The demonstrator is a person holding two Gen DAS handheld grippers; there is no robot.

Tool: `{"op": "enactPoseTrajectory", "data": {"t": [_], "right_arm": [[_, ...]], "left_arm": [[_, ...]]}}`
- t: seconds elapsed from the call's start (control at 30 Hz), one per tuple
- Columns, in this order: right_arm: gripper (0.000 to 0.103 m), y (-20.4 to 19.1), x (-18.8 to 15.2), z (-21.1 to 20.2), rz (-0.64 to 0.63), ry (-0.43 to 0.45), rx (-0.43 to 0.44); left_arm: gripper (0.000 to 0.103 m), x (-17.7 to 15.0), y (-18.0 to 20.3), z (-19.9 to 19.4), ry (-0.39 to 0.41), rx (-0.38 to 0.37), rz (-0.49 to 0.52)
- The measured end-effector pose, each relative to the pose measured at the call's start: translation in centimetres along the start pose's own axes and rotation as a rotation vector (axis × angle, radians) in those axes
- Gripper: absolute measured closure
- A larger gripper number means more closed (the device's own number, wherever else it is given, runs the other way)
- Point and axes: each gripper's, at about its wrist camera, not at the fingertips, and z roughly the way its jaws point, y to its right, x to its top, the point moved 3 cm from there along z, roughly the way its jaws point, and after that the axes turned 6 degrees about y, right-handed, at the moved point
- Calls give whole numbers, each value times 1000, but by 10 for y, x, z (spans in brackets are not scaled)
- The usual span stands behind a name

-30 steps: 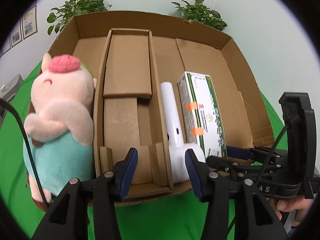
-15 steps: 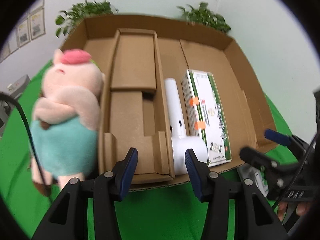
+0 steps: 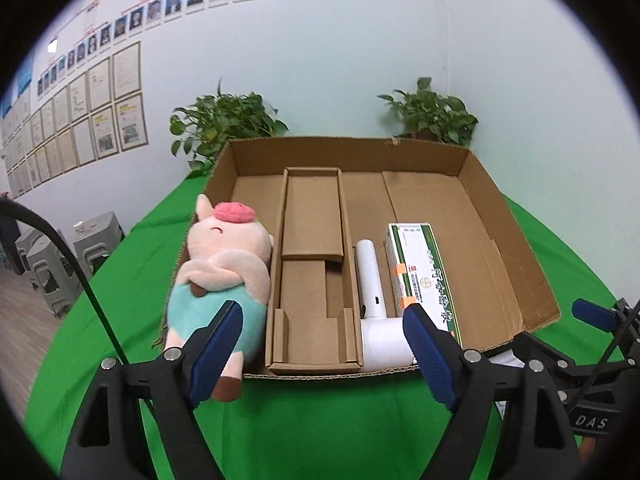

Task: Organize objects
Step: 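Withdraw the right tool from the box and move to the white phone stand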

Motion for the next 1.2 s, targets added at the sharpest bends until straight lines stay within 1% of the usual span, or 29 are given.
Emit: {"op": "enactPoseTrajectory", "data": {"t": [0.33, 0.53, 0.63, 0.67, 0.83, 0.93, 1.0, 1.13, 1.2], "right_arm": [[0, -8, 5, -35, -29, 67, 4], [0, -7, 2, -52, -45, 88, -11], [0, -4, 1, -55, -45, 92, -15], [0, -3, 0, -56, -45, 93, -15], [0, 6, -6, -59, -21, 93, -3], [0, 9, -10, -60, -28, 100, 4], [0, 10, -11, -61, -28, 109, 11], [0, 16, -16, -64, -4, 127, 52], [0, 18, -18, -67, -12, 141, 68]], "left_arm": [[21, 8, -2, -26, 51, 58, -13], [21, 11, -3, -32, 67, 41, -33], [20, 11, -1, -33, 83, 71, -13], [20, 10, -2, -32, 83, 87, -9], [19, 7, -9, -30, 70, 91, -32], [19, 5, -12, -29, 67, 101, -31], [19, 4, -14, -27, 59, 90, -31], [19, -2, -18, -24, 47, 64, -43], [19, -4, -19, -23, 44, 54, -44]]}}
